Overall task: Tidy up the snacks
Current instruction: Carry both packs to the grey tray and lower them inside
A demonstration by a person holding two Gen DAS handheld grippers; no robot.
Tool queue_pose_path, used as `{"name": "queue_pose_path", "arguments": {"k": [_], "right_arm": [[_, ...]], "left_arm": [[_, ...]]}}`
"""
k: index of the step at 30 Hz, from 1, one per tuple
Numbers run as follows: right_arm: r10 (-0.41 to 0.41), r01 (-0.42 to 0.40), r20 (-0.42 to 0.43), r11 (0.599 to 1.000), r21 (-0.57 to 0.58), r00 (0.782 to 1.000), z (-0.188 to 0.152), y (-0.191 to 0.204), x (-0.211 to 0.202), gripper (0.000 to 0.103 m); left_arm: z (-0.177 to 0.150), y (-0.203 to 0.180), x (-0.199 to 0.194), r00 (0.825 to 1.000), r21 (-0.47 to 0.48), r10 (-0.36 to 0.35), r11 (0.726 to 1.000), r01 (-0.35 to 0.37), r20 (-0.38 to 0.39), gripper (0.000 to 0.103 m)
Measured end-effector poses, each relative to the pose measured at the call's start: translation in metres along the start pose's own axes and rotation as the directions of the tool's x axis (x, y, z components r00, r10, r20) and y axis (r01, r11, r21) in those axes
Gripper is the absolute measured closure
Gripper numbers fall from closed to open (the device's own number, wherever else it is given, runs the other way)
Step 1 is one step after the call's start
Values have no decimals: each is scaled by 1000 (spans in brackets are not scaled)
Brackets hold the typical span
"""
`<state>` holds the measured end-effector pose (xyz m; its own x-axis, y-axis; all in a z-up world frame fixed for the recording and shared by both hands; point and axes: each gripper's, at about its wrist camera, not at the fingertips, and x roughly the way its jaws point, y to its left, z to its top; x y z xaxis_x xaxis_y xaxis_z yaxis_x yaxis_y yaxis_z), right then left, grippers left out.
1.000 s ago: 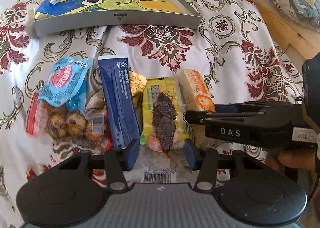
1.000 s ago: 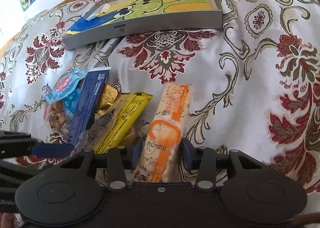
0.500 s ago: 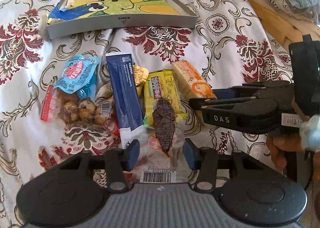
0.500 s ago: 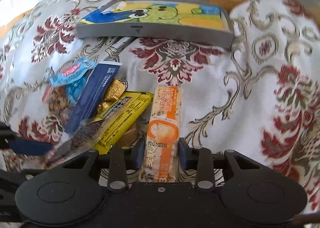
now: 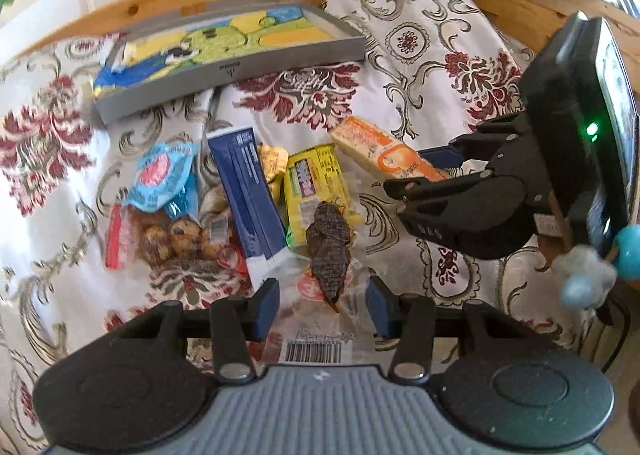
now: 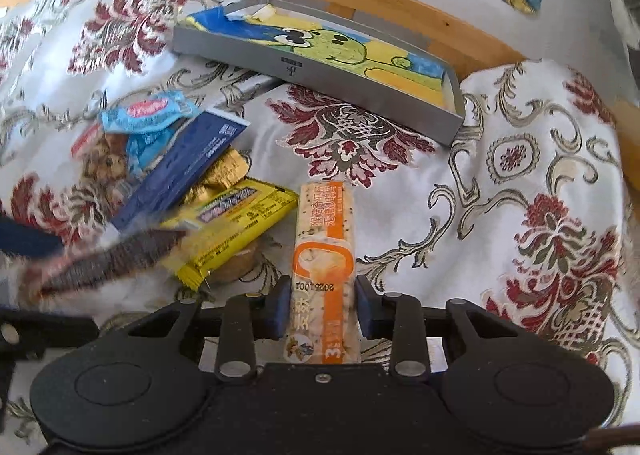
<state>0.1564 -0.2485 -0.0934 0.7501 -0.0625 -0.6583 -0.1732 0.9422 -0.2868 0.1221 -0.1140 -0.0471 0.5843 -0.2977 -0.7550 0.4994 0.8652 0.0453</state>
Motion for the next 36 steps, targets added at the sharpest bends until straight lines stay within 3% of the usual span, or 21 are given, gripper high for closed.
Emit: {"name": "queue_pose_path", "arguments": {"k": [6,16,27,36], "right_arm": [[-43,45,28,996,-80,999,1,10,-1,69],[-100,109,74,984,-143,992,2,12,-2,69],[-159,193,178,961,-197,971,5,12,-8,69],[-178,251,319,946,-206,931,25,9,-8,69]], "left_arm": [[0,-14,-4,996,138,70,987,-77,59,53],[5,-12,1,981,195,154,965,-176,120,53],[23,2,4,945,162,247,945,-284,215,53],[56,18,6,904,102,312,930,-354,292,53]]}}
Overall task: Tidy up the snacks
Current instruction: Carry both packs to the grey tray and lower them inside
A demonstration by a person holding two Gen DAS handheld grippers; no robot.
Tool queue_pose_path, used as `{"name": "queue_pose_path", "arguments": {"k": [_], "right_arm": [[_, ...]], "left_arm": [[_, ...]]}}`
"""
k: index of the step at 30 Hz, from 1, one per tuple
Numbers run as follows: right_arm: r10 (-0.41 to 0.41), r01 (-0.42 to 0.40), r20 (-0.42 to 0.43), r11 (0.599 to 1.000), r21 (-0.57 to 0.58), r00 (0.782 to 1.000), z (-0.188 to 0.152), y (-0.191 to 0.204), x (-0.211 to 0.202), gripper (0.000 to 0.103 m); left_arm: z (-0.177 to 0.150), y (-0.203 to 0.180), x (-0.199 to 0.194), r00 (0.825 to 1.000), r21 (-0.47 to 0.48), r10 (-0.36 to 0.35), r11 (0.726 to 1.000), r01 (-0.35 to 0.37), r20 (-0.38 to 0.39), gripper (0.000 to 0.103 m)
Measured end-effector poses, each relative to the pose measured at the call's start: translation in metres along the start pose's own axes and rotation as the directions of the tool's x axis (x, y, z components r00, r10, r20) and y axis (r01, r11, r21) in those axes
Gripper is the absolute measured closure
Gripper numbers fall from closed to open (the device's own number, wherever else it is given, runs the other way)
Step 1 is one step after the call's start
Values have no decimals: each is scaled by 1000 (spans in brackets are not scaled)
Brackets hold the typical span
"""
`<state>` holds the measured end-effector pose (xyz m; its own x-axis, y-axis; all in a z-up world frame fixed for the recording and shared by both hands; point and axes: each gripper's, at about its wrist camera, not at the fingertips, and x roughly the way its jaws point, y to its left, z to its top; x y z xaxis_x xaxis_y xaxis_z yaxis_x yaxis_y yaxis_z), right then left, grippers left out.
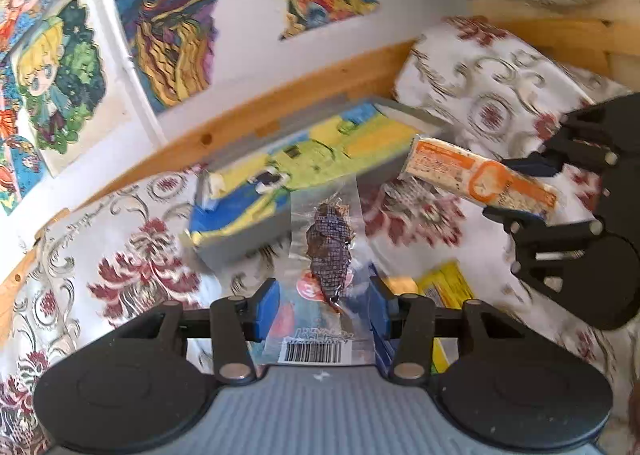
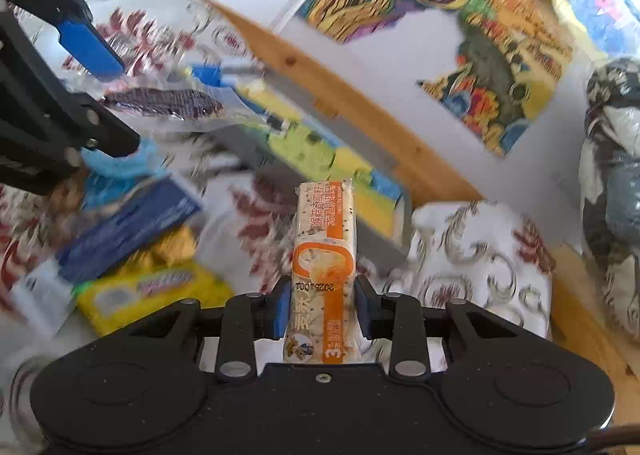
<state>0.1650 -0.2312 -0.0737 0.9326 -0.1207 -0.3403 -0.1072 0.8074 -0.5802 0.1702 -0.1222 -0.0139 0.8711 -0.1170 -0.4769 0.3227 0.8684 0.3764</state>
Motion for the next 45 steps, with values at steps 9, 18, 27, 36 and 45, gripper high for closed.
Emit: {"name": "queue_pose_path", "arguments": {"k": [9,18,27,36,45], "right_arm": [[-81,67,194,995,78,978,38,-21,43,69],[-155,150,313,988,40,937,48,-27,94,69],[-150,123,299,987,108,942,57,-33,146,69],[-70,32,221,985,169,973,51,-32,177,69],[-32,-15,166,961,275,986,47,-49,190,62]], "left_arm": [[50,25,39,982,-155,146,980,-127,116,52],[93,51,108,964,-325,249,923,-206,96,52],[101,50,164,969,-371,240,906,-204,53,52],[98,34,199,982,-324,190,929,-180,0,52],[87,41,217,989,-431,94,892,-135,-114,49]]}}
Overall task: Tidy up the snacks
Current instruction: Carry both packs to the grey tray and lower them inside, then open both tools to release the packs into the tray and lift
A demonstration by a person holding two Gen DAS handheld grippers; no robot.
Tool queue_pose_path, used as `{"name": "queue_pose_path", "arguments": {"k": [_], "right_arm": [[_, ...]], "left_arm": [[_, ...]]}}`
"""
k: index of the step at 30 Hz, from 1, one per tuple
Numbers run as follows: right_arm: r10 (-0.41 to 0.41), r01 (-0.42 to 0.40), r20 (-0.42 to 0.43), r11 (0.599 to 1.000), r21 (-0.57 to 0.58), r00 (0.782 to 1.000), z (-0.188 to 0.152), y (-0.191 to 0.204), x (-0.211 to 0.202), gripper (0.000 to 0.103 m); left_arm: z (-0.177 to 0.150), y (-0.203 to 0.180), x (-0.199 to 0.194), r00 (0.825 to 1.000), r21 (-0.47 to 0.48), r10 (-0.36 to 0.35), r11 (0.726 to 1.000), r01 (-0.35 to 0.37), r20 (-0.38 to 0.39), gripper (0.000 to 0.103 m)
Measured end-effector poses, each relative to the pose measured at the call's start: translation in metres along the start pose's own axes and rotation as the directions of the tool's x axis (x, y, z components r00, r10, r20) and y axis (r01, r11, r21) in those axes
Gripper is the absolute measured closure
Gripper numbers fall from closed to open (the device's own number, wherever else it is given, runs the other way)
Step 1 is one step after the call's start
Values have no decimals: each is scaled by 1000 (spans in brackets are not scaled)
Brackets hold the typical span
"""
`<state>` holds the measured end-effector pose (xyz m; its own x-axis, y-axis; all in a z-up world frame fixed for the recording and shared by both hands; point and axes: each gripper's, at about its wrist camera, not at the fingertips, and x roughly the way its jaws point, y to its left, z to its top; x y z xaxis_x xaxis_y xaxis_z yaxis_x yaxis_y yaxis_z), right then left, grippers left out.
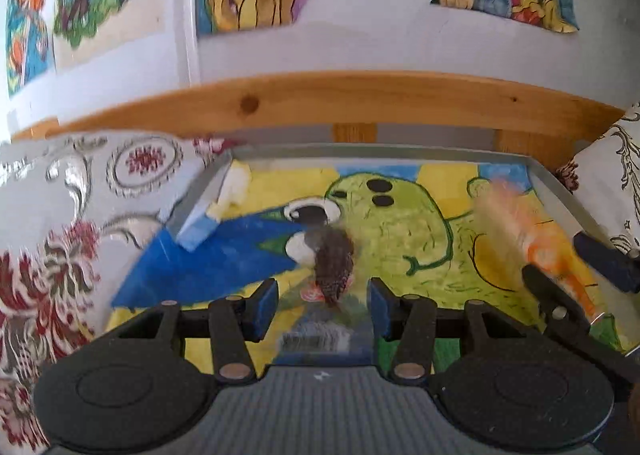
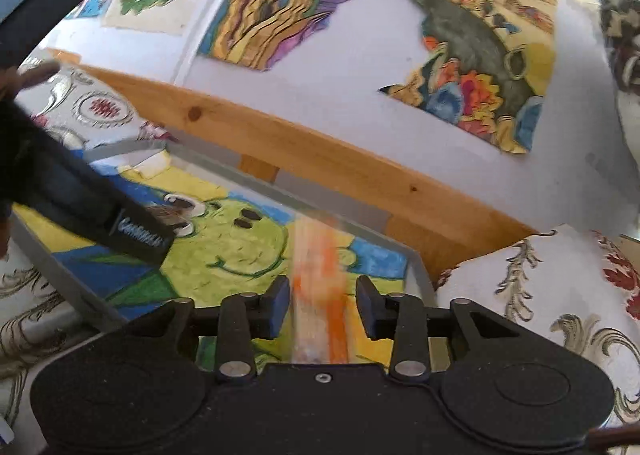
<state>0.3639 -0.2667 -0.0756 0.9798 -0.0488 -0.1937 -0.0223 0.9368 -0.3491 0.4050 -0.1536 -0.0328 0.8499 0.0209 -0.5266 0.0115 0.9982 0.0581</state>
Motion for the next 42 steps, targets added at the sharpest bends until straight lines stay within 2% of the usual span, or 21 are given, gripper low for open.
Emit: {"name": "queue_pose_path", "arguments": {"k": [3,8,16,19,25,31,42], "right_arm": [[2,-2,12,1000,20,1000,4,-4,-4,48],[-20,16,52,998,68,998,19,-16,-22,35],[-54,33,107,981,189,993,46,-40,-77,10],[-54,23,132,973,231,990,54,-48,-103,3],[-114,56,202,960,273,973,59,-51,-160,1],[-146,80,240,961,265,960,50,-43,-212,1],[-104,57,214,976,212,971,23,-10,-286,1]], "left_arm": [[1,5,-4,1000,-45,-8,999,7,-10,41],[10,14,-25,999,-121,-4,993,8,32,21],[19,28,-82,989,-181,28,984,-2,144,2],[17,36,-105,983,-206,39,978,-1,177,1],[7,48,-151,970,-233,74,972,-18,233,1],[-9,56,-192,956,-230,85,973,-20,279,1],[-56,83,-242,956,-223,78,975,-14,283,1]]}}
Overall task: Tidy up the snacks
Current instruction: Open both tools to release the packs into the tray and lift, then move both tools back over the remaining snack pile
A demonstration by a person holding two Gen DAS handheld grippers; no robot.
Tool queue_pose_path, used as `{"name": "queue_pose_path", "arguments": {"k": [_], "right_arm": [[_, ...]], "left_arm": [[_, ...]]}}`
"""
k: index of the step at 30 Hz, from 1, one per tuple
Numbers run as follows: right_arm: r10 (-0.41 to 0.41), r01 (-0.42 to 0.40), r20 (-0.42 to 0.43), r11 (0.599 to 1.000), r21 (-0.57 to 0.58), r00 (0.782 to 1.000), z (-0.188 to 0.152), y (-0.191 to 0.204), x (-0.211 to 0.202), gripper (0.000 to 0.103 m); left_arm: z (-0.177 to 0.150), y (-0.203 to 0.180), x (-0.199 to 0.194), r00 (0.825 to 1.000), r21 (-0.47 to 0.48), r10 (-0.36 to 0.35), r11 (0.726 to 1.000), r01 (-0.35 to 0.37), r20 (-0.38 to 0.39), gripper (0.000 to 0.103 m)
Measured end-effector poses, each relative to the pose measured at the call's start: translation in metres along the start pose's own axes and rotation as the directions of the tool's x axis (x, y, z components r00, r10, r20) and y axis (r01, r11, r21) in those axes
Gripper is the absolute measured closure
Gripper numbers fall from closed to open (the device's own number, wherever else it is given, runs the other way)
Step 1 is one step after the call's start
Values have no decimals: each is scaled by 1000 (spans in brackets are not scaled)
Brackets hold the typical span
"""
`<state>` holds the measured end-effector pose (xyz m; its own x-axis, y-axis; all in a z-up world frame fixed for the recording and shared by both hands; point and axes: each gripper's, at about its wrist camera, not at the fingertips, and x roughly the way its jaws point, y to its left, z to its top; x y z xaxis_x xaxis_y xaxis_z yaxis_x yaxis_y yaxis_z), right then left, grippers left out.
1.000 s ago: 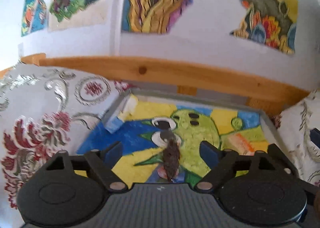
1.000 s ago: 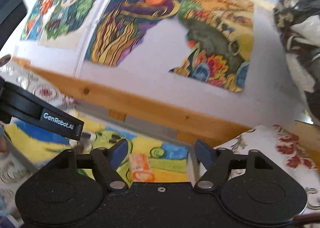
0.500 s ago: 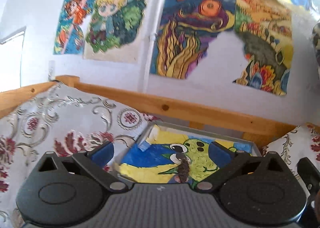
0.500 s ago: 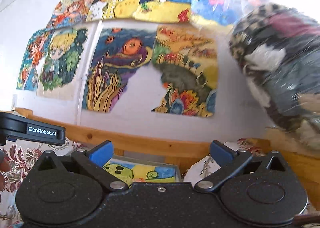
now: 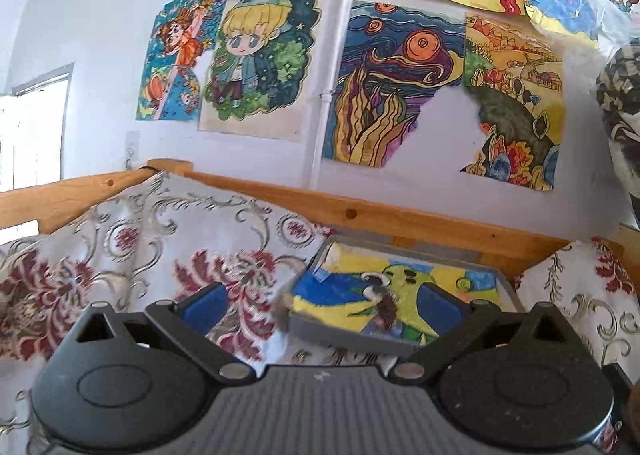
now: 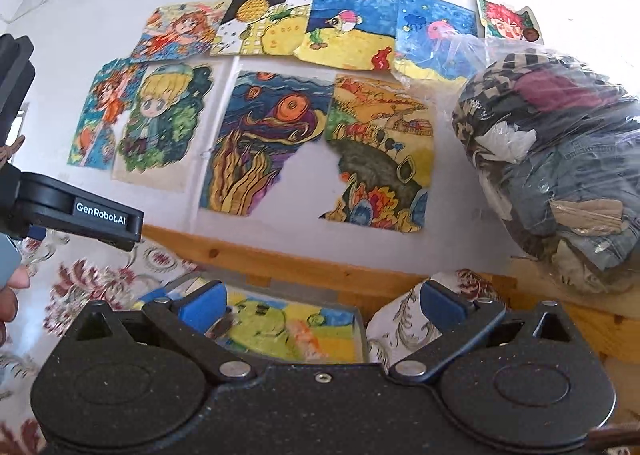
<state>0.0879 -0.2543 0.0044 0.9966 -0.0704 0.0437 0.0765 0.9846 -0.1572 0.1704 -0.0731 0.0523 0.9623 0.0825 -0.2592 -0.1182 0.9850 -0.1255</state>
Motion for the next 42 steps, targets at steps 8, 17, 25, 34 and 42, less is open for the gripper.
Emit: {"name": "queue_pose_path", "arguments": {"k": [8,17,25,34,42], "right_arm": [[35,-35,-136,999,5,990,-15,22,-30,1],[142,-133,-328,990,51,934,-33,41,-37,1],[156,-178,-466,984,-3,871,-53,60,-21,1],[121,-156,-559,988,-15,820,-69,65,1,1],[117,-145,-596,989,1,794,-76,63,13,1]], "left_arm": [[-26,35,-24,999,-2,20,1000,-20,-41,1],[-56,65,-37,992,14,14,1000,-13,-124,1],[-81,74,-34,977,62,-10,998,24,-211,1],[-102,72,-21,955,122,-42,989,82,-294,1],[-112,69,-5,935,147,-62,982,120,-349,1]]}}
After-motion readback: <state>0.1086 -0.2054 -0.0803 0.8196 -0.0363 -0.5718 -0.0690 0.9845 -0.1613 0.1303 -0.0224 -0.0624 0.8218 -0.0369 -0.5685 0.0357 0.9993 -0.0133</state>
